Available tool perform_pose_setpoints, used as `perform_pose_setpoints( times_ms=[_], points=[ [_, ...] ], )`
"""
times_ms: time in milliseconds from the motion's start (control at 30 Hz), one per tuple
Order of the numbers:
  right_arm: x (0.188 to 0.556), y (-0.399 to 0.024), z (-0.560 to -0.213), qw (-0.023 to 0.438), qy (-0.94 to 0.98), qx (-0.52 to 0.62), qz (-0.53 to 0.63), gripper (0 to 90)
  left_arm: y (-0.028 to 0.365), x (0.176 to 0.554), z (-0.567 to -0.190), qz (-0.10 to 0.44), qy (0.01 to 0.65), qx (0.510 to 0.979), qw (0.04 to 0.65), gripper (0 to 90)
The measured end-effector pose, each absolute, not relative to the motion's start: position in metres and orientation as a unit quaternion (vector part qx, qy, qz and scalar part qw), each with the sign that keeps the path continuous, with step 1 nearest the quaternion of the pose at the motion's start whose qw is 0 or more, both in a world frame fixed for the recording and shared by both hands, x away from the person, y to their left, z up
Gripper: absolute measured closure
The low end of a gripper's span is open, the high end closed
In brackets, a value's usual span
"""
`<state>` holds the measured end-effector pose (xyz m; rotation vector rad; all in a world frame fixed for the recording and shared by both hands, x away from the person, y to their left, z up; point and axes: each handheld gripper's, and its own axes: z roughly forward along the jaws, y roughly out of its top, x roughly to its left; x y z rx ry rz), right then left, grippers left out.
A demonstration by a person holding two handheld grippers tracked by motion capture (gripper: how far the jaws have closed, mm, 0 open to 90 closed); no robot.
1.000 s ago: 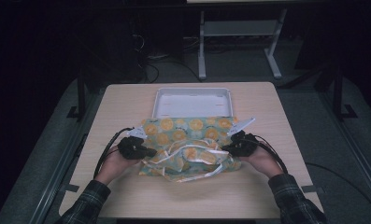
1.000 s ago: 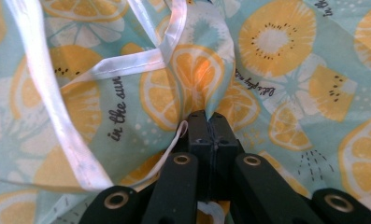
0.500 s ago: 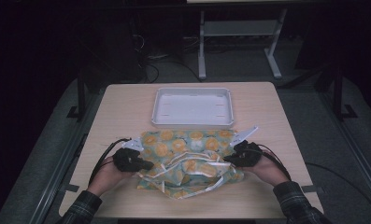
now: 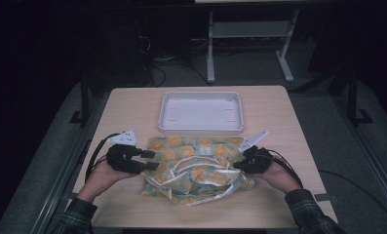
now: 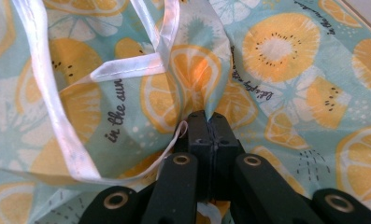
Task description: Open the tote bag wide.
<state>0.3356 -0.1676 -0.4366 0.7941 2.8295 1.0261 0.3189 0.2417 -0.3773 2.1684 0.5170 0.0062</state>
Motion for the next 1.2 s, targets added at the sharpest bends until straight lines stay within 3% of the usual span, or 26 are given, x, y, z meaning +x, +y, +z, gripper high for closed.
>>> perform_pose_setpoints(
  times_ms=[233, 500, 567, 700, 733, 1100, 1167, 1200],
  points=[
    [0.336, -0.168, -0.437, 0.012, 0.909, 0.257, 0.328, 88.9, 0.208, 0.305, -0.376, -0.033, 0.152, 0.883, 0.443, 46.8],
    [0.336, -0.168, -0.437, 0.012, 0.909, 0.257, 0.328, 88.9, 0.188, 0.294, -0.395, -0.027, 0.134, 0.905, 0.404, 47.1],
    [0.335, -0.168, -0.437, 0.011, 0.909, 0.257, 0.328, 88.9, 0.186, 0.294, -0.397, -0.015, 0.132, 0.911, 0.391, 56.1],
    [0.335, -0.167, -0.437, 0.011, 0.909, 0.257, 0.327, 88.9, 0.186, 0.297, -0.396, -0.02, 0.129, 0.91, 0.393, 86.9],
    [0.335, -0.167, -0.437, 0.011, 0.91, 0.257, 0.326, 88.9, 0.186, 0.298, -0.395, -0.021, 0.131, 0.908, 0.398, 89.6],
    [0.335, -0.167, -0.437, 0.013, 0.911, 0.254, 0.326, 88.9, 0.191, 0.316, -0.376, -0.031, 0.143, 0.886, 0.441, 89.5],
    [0.335, -0.167, -0.436, 0.011, 0.91, 0.256, 0.326, 88.9, 0.19, 0.314, -0.378, -0.039, 0.143, 0.888, 0.434, 73.3],
    [0.335, -0.167, -0.436, 0.011, 0.91, 0.255, 0.326, 88.9, 0.19, 0.311, -0.378, -0.04, 0.139, 0.892, 0.428, 69.7]
  ],
)
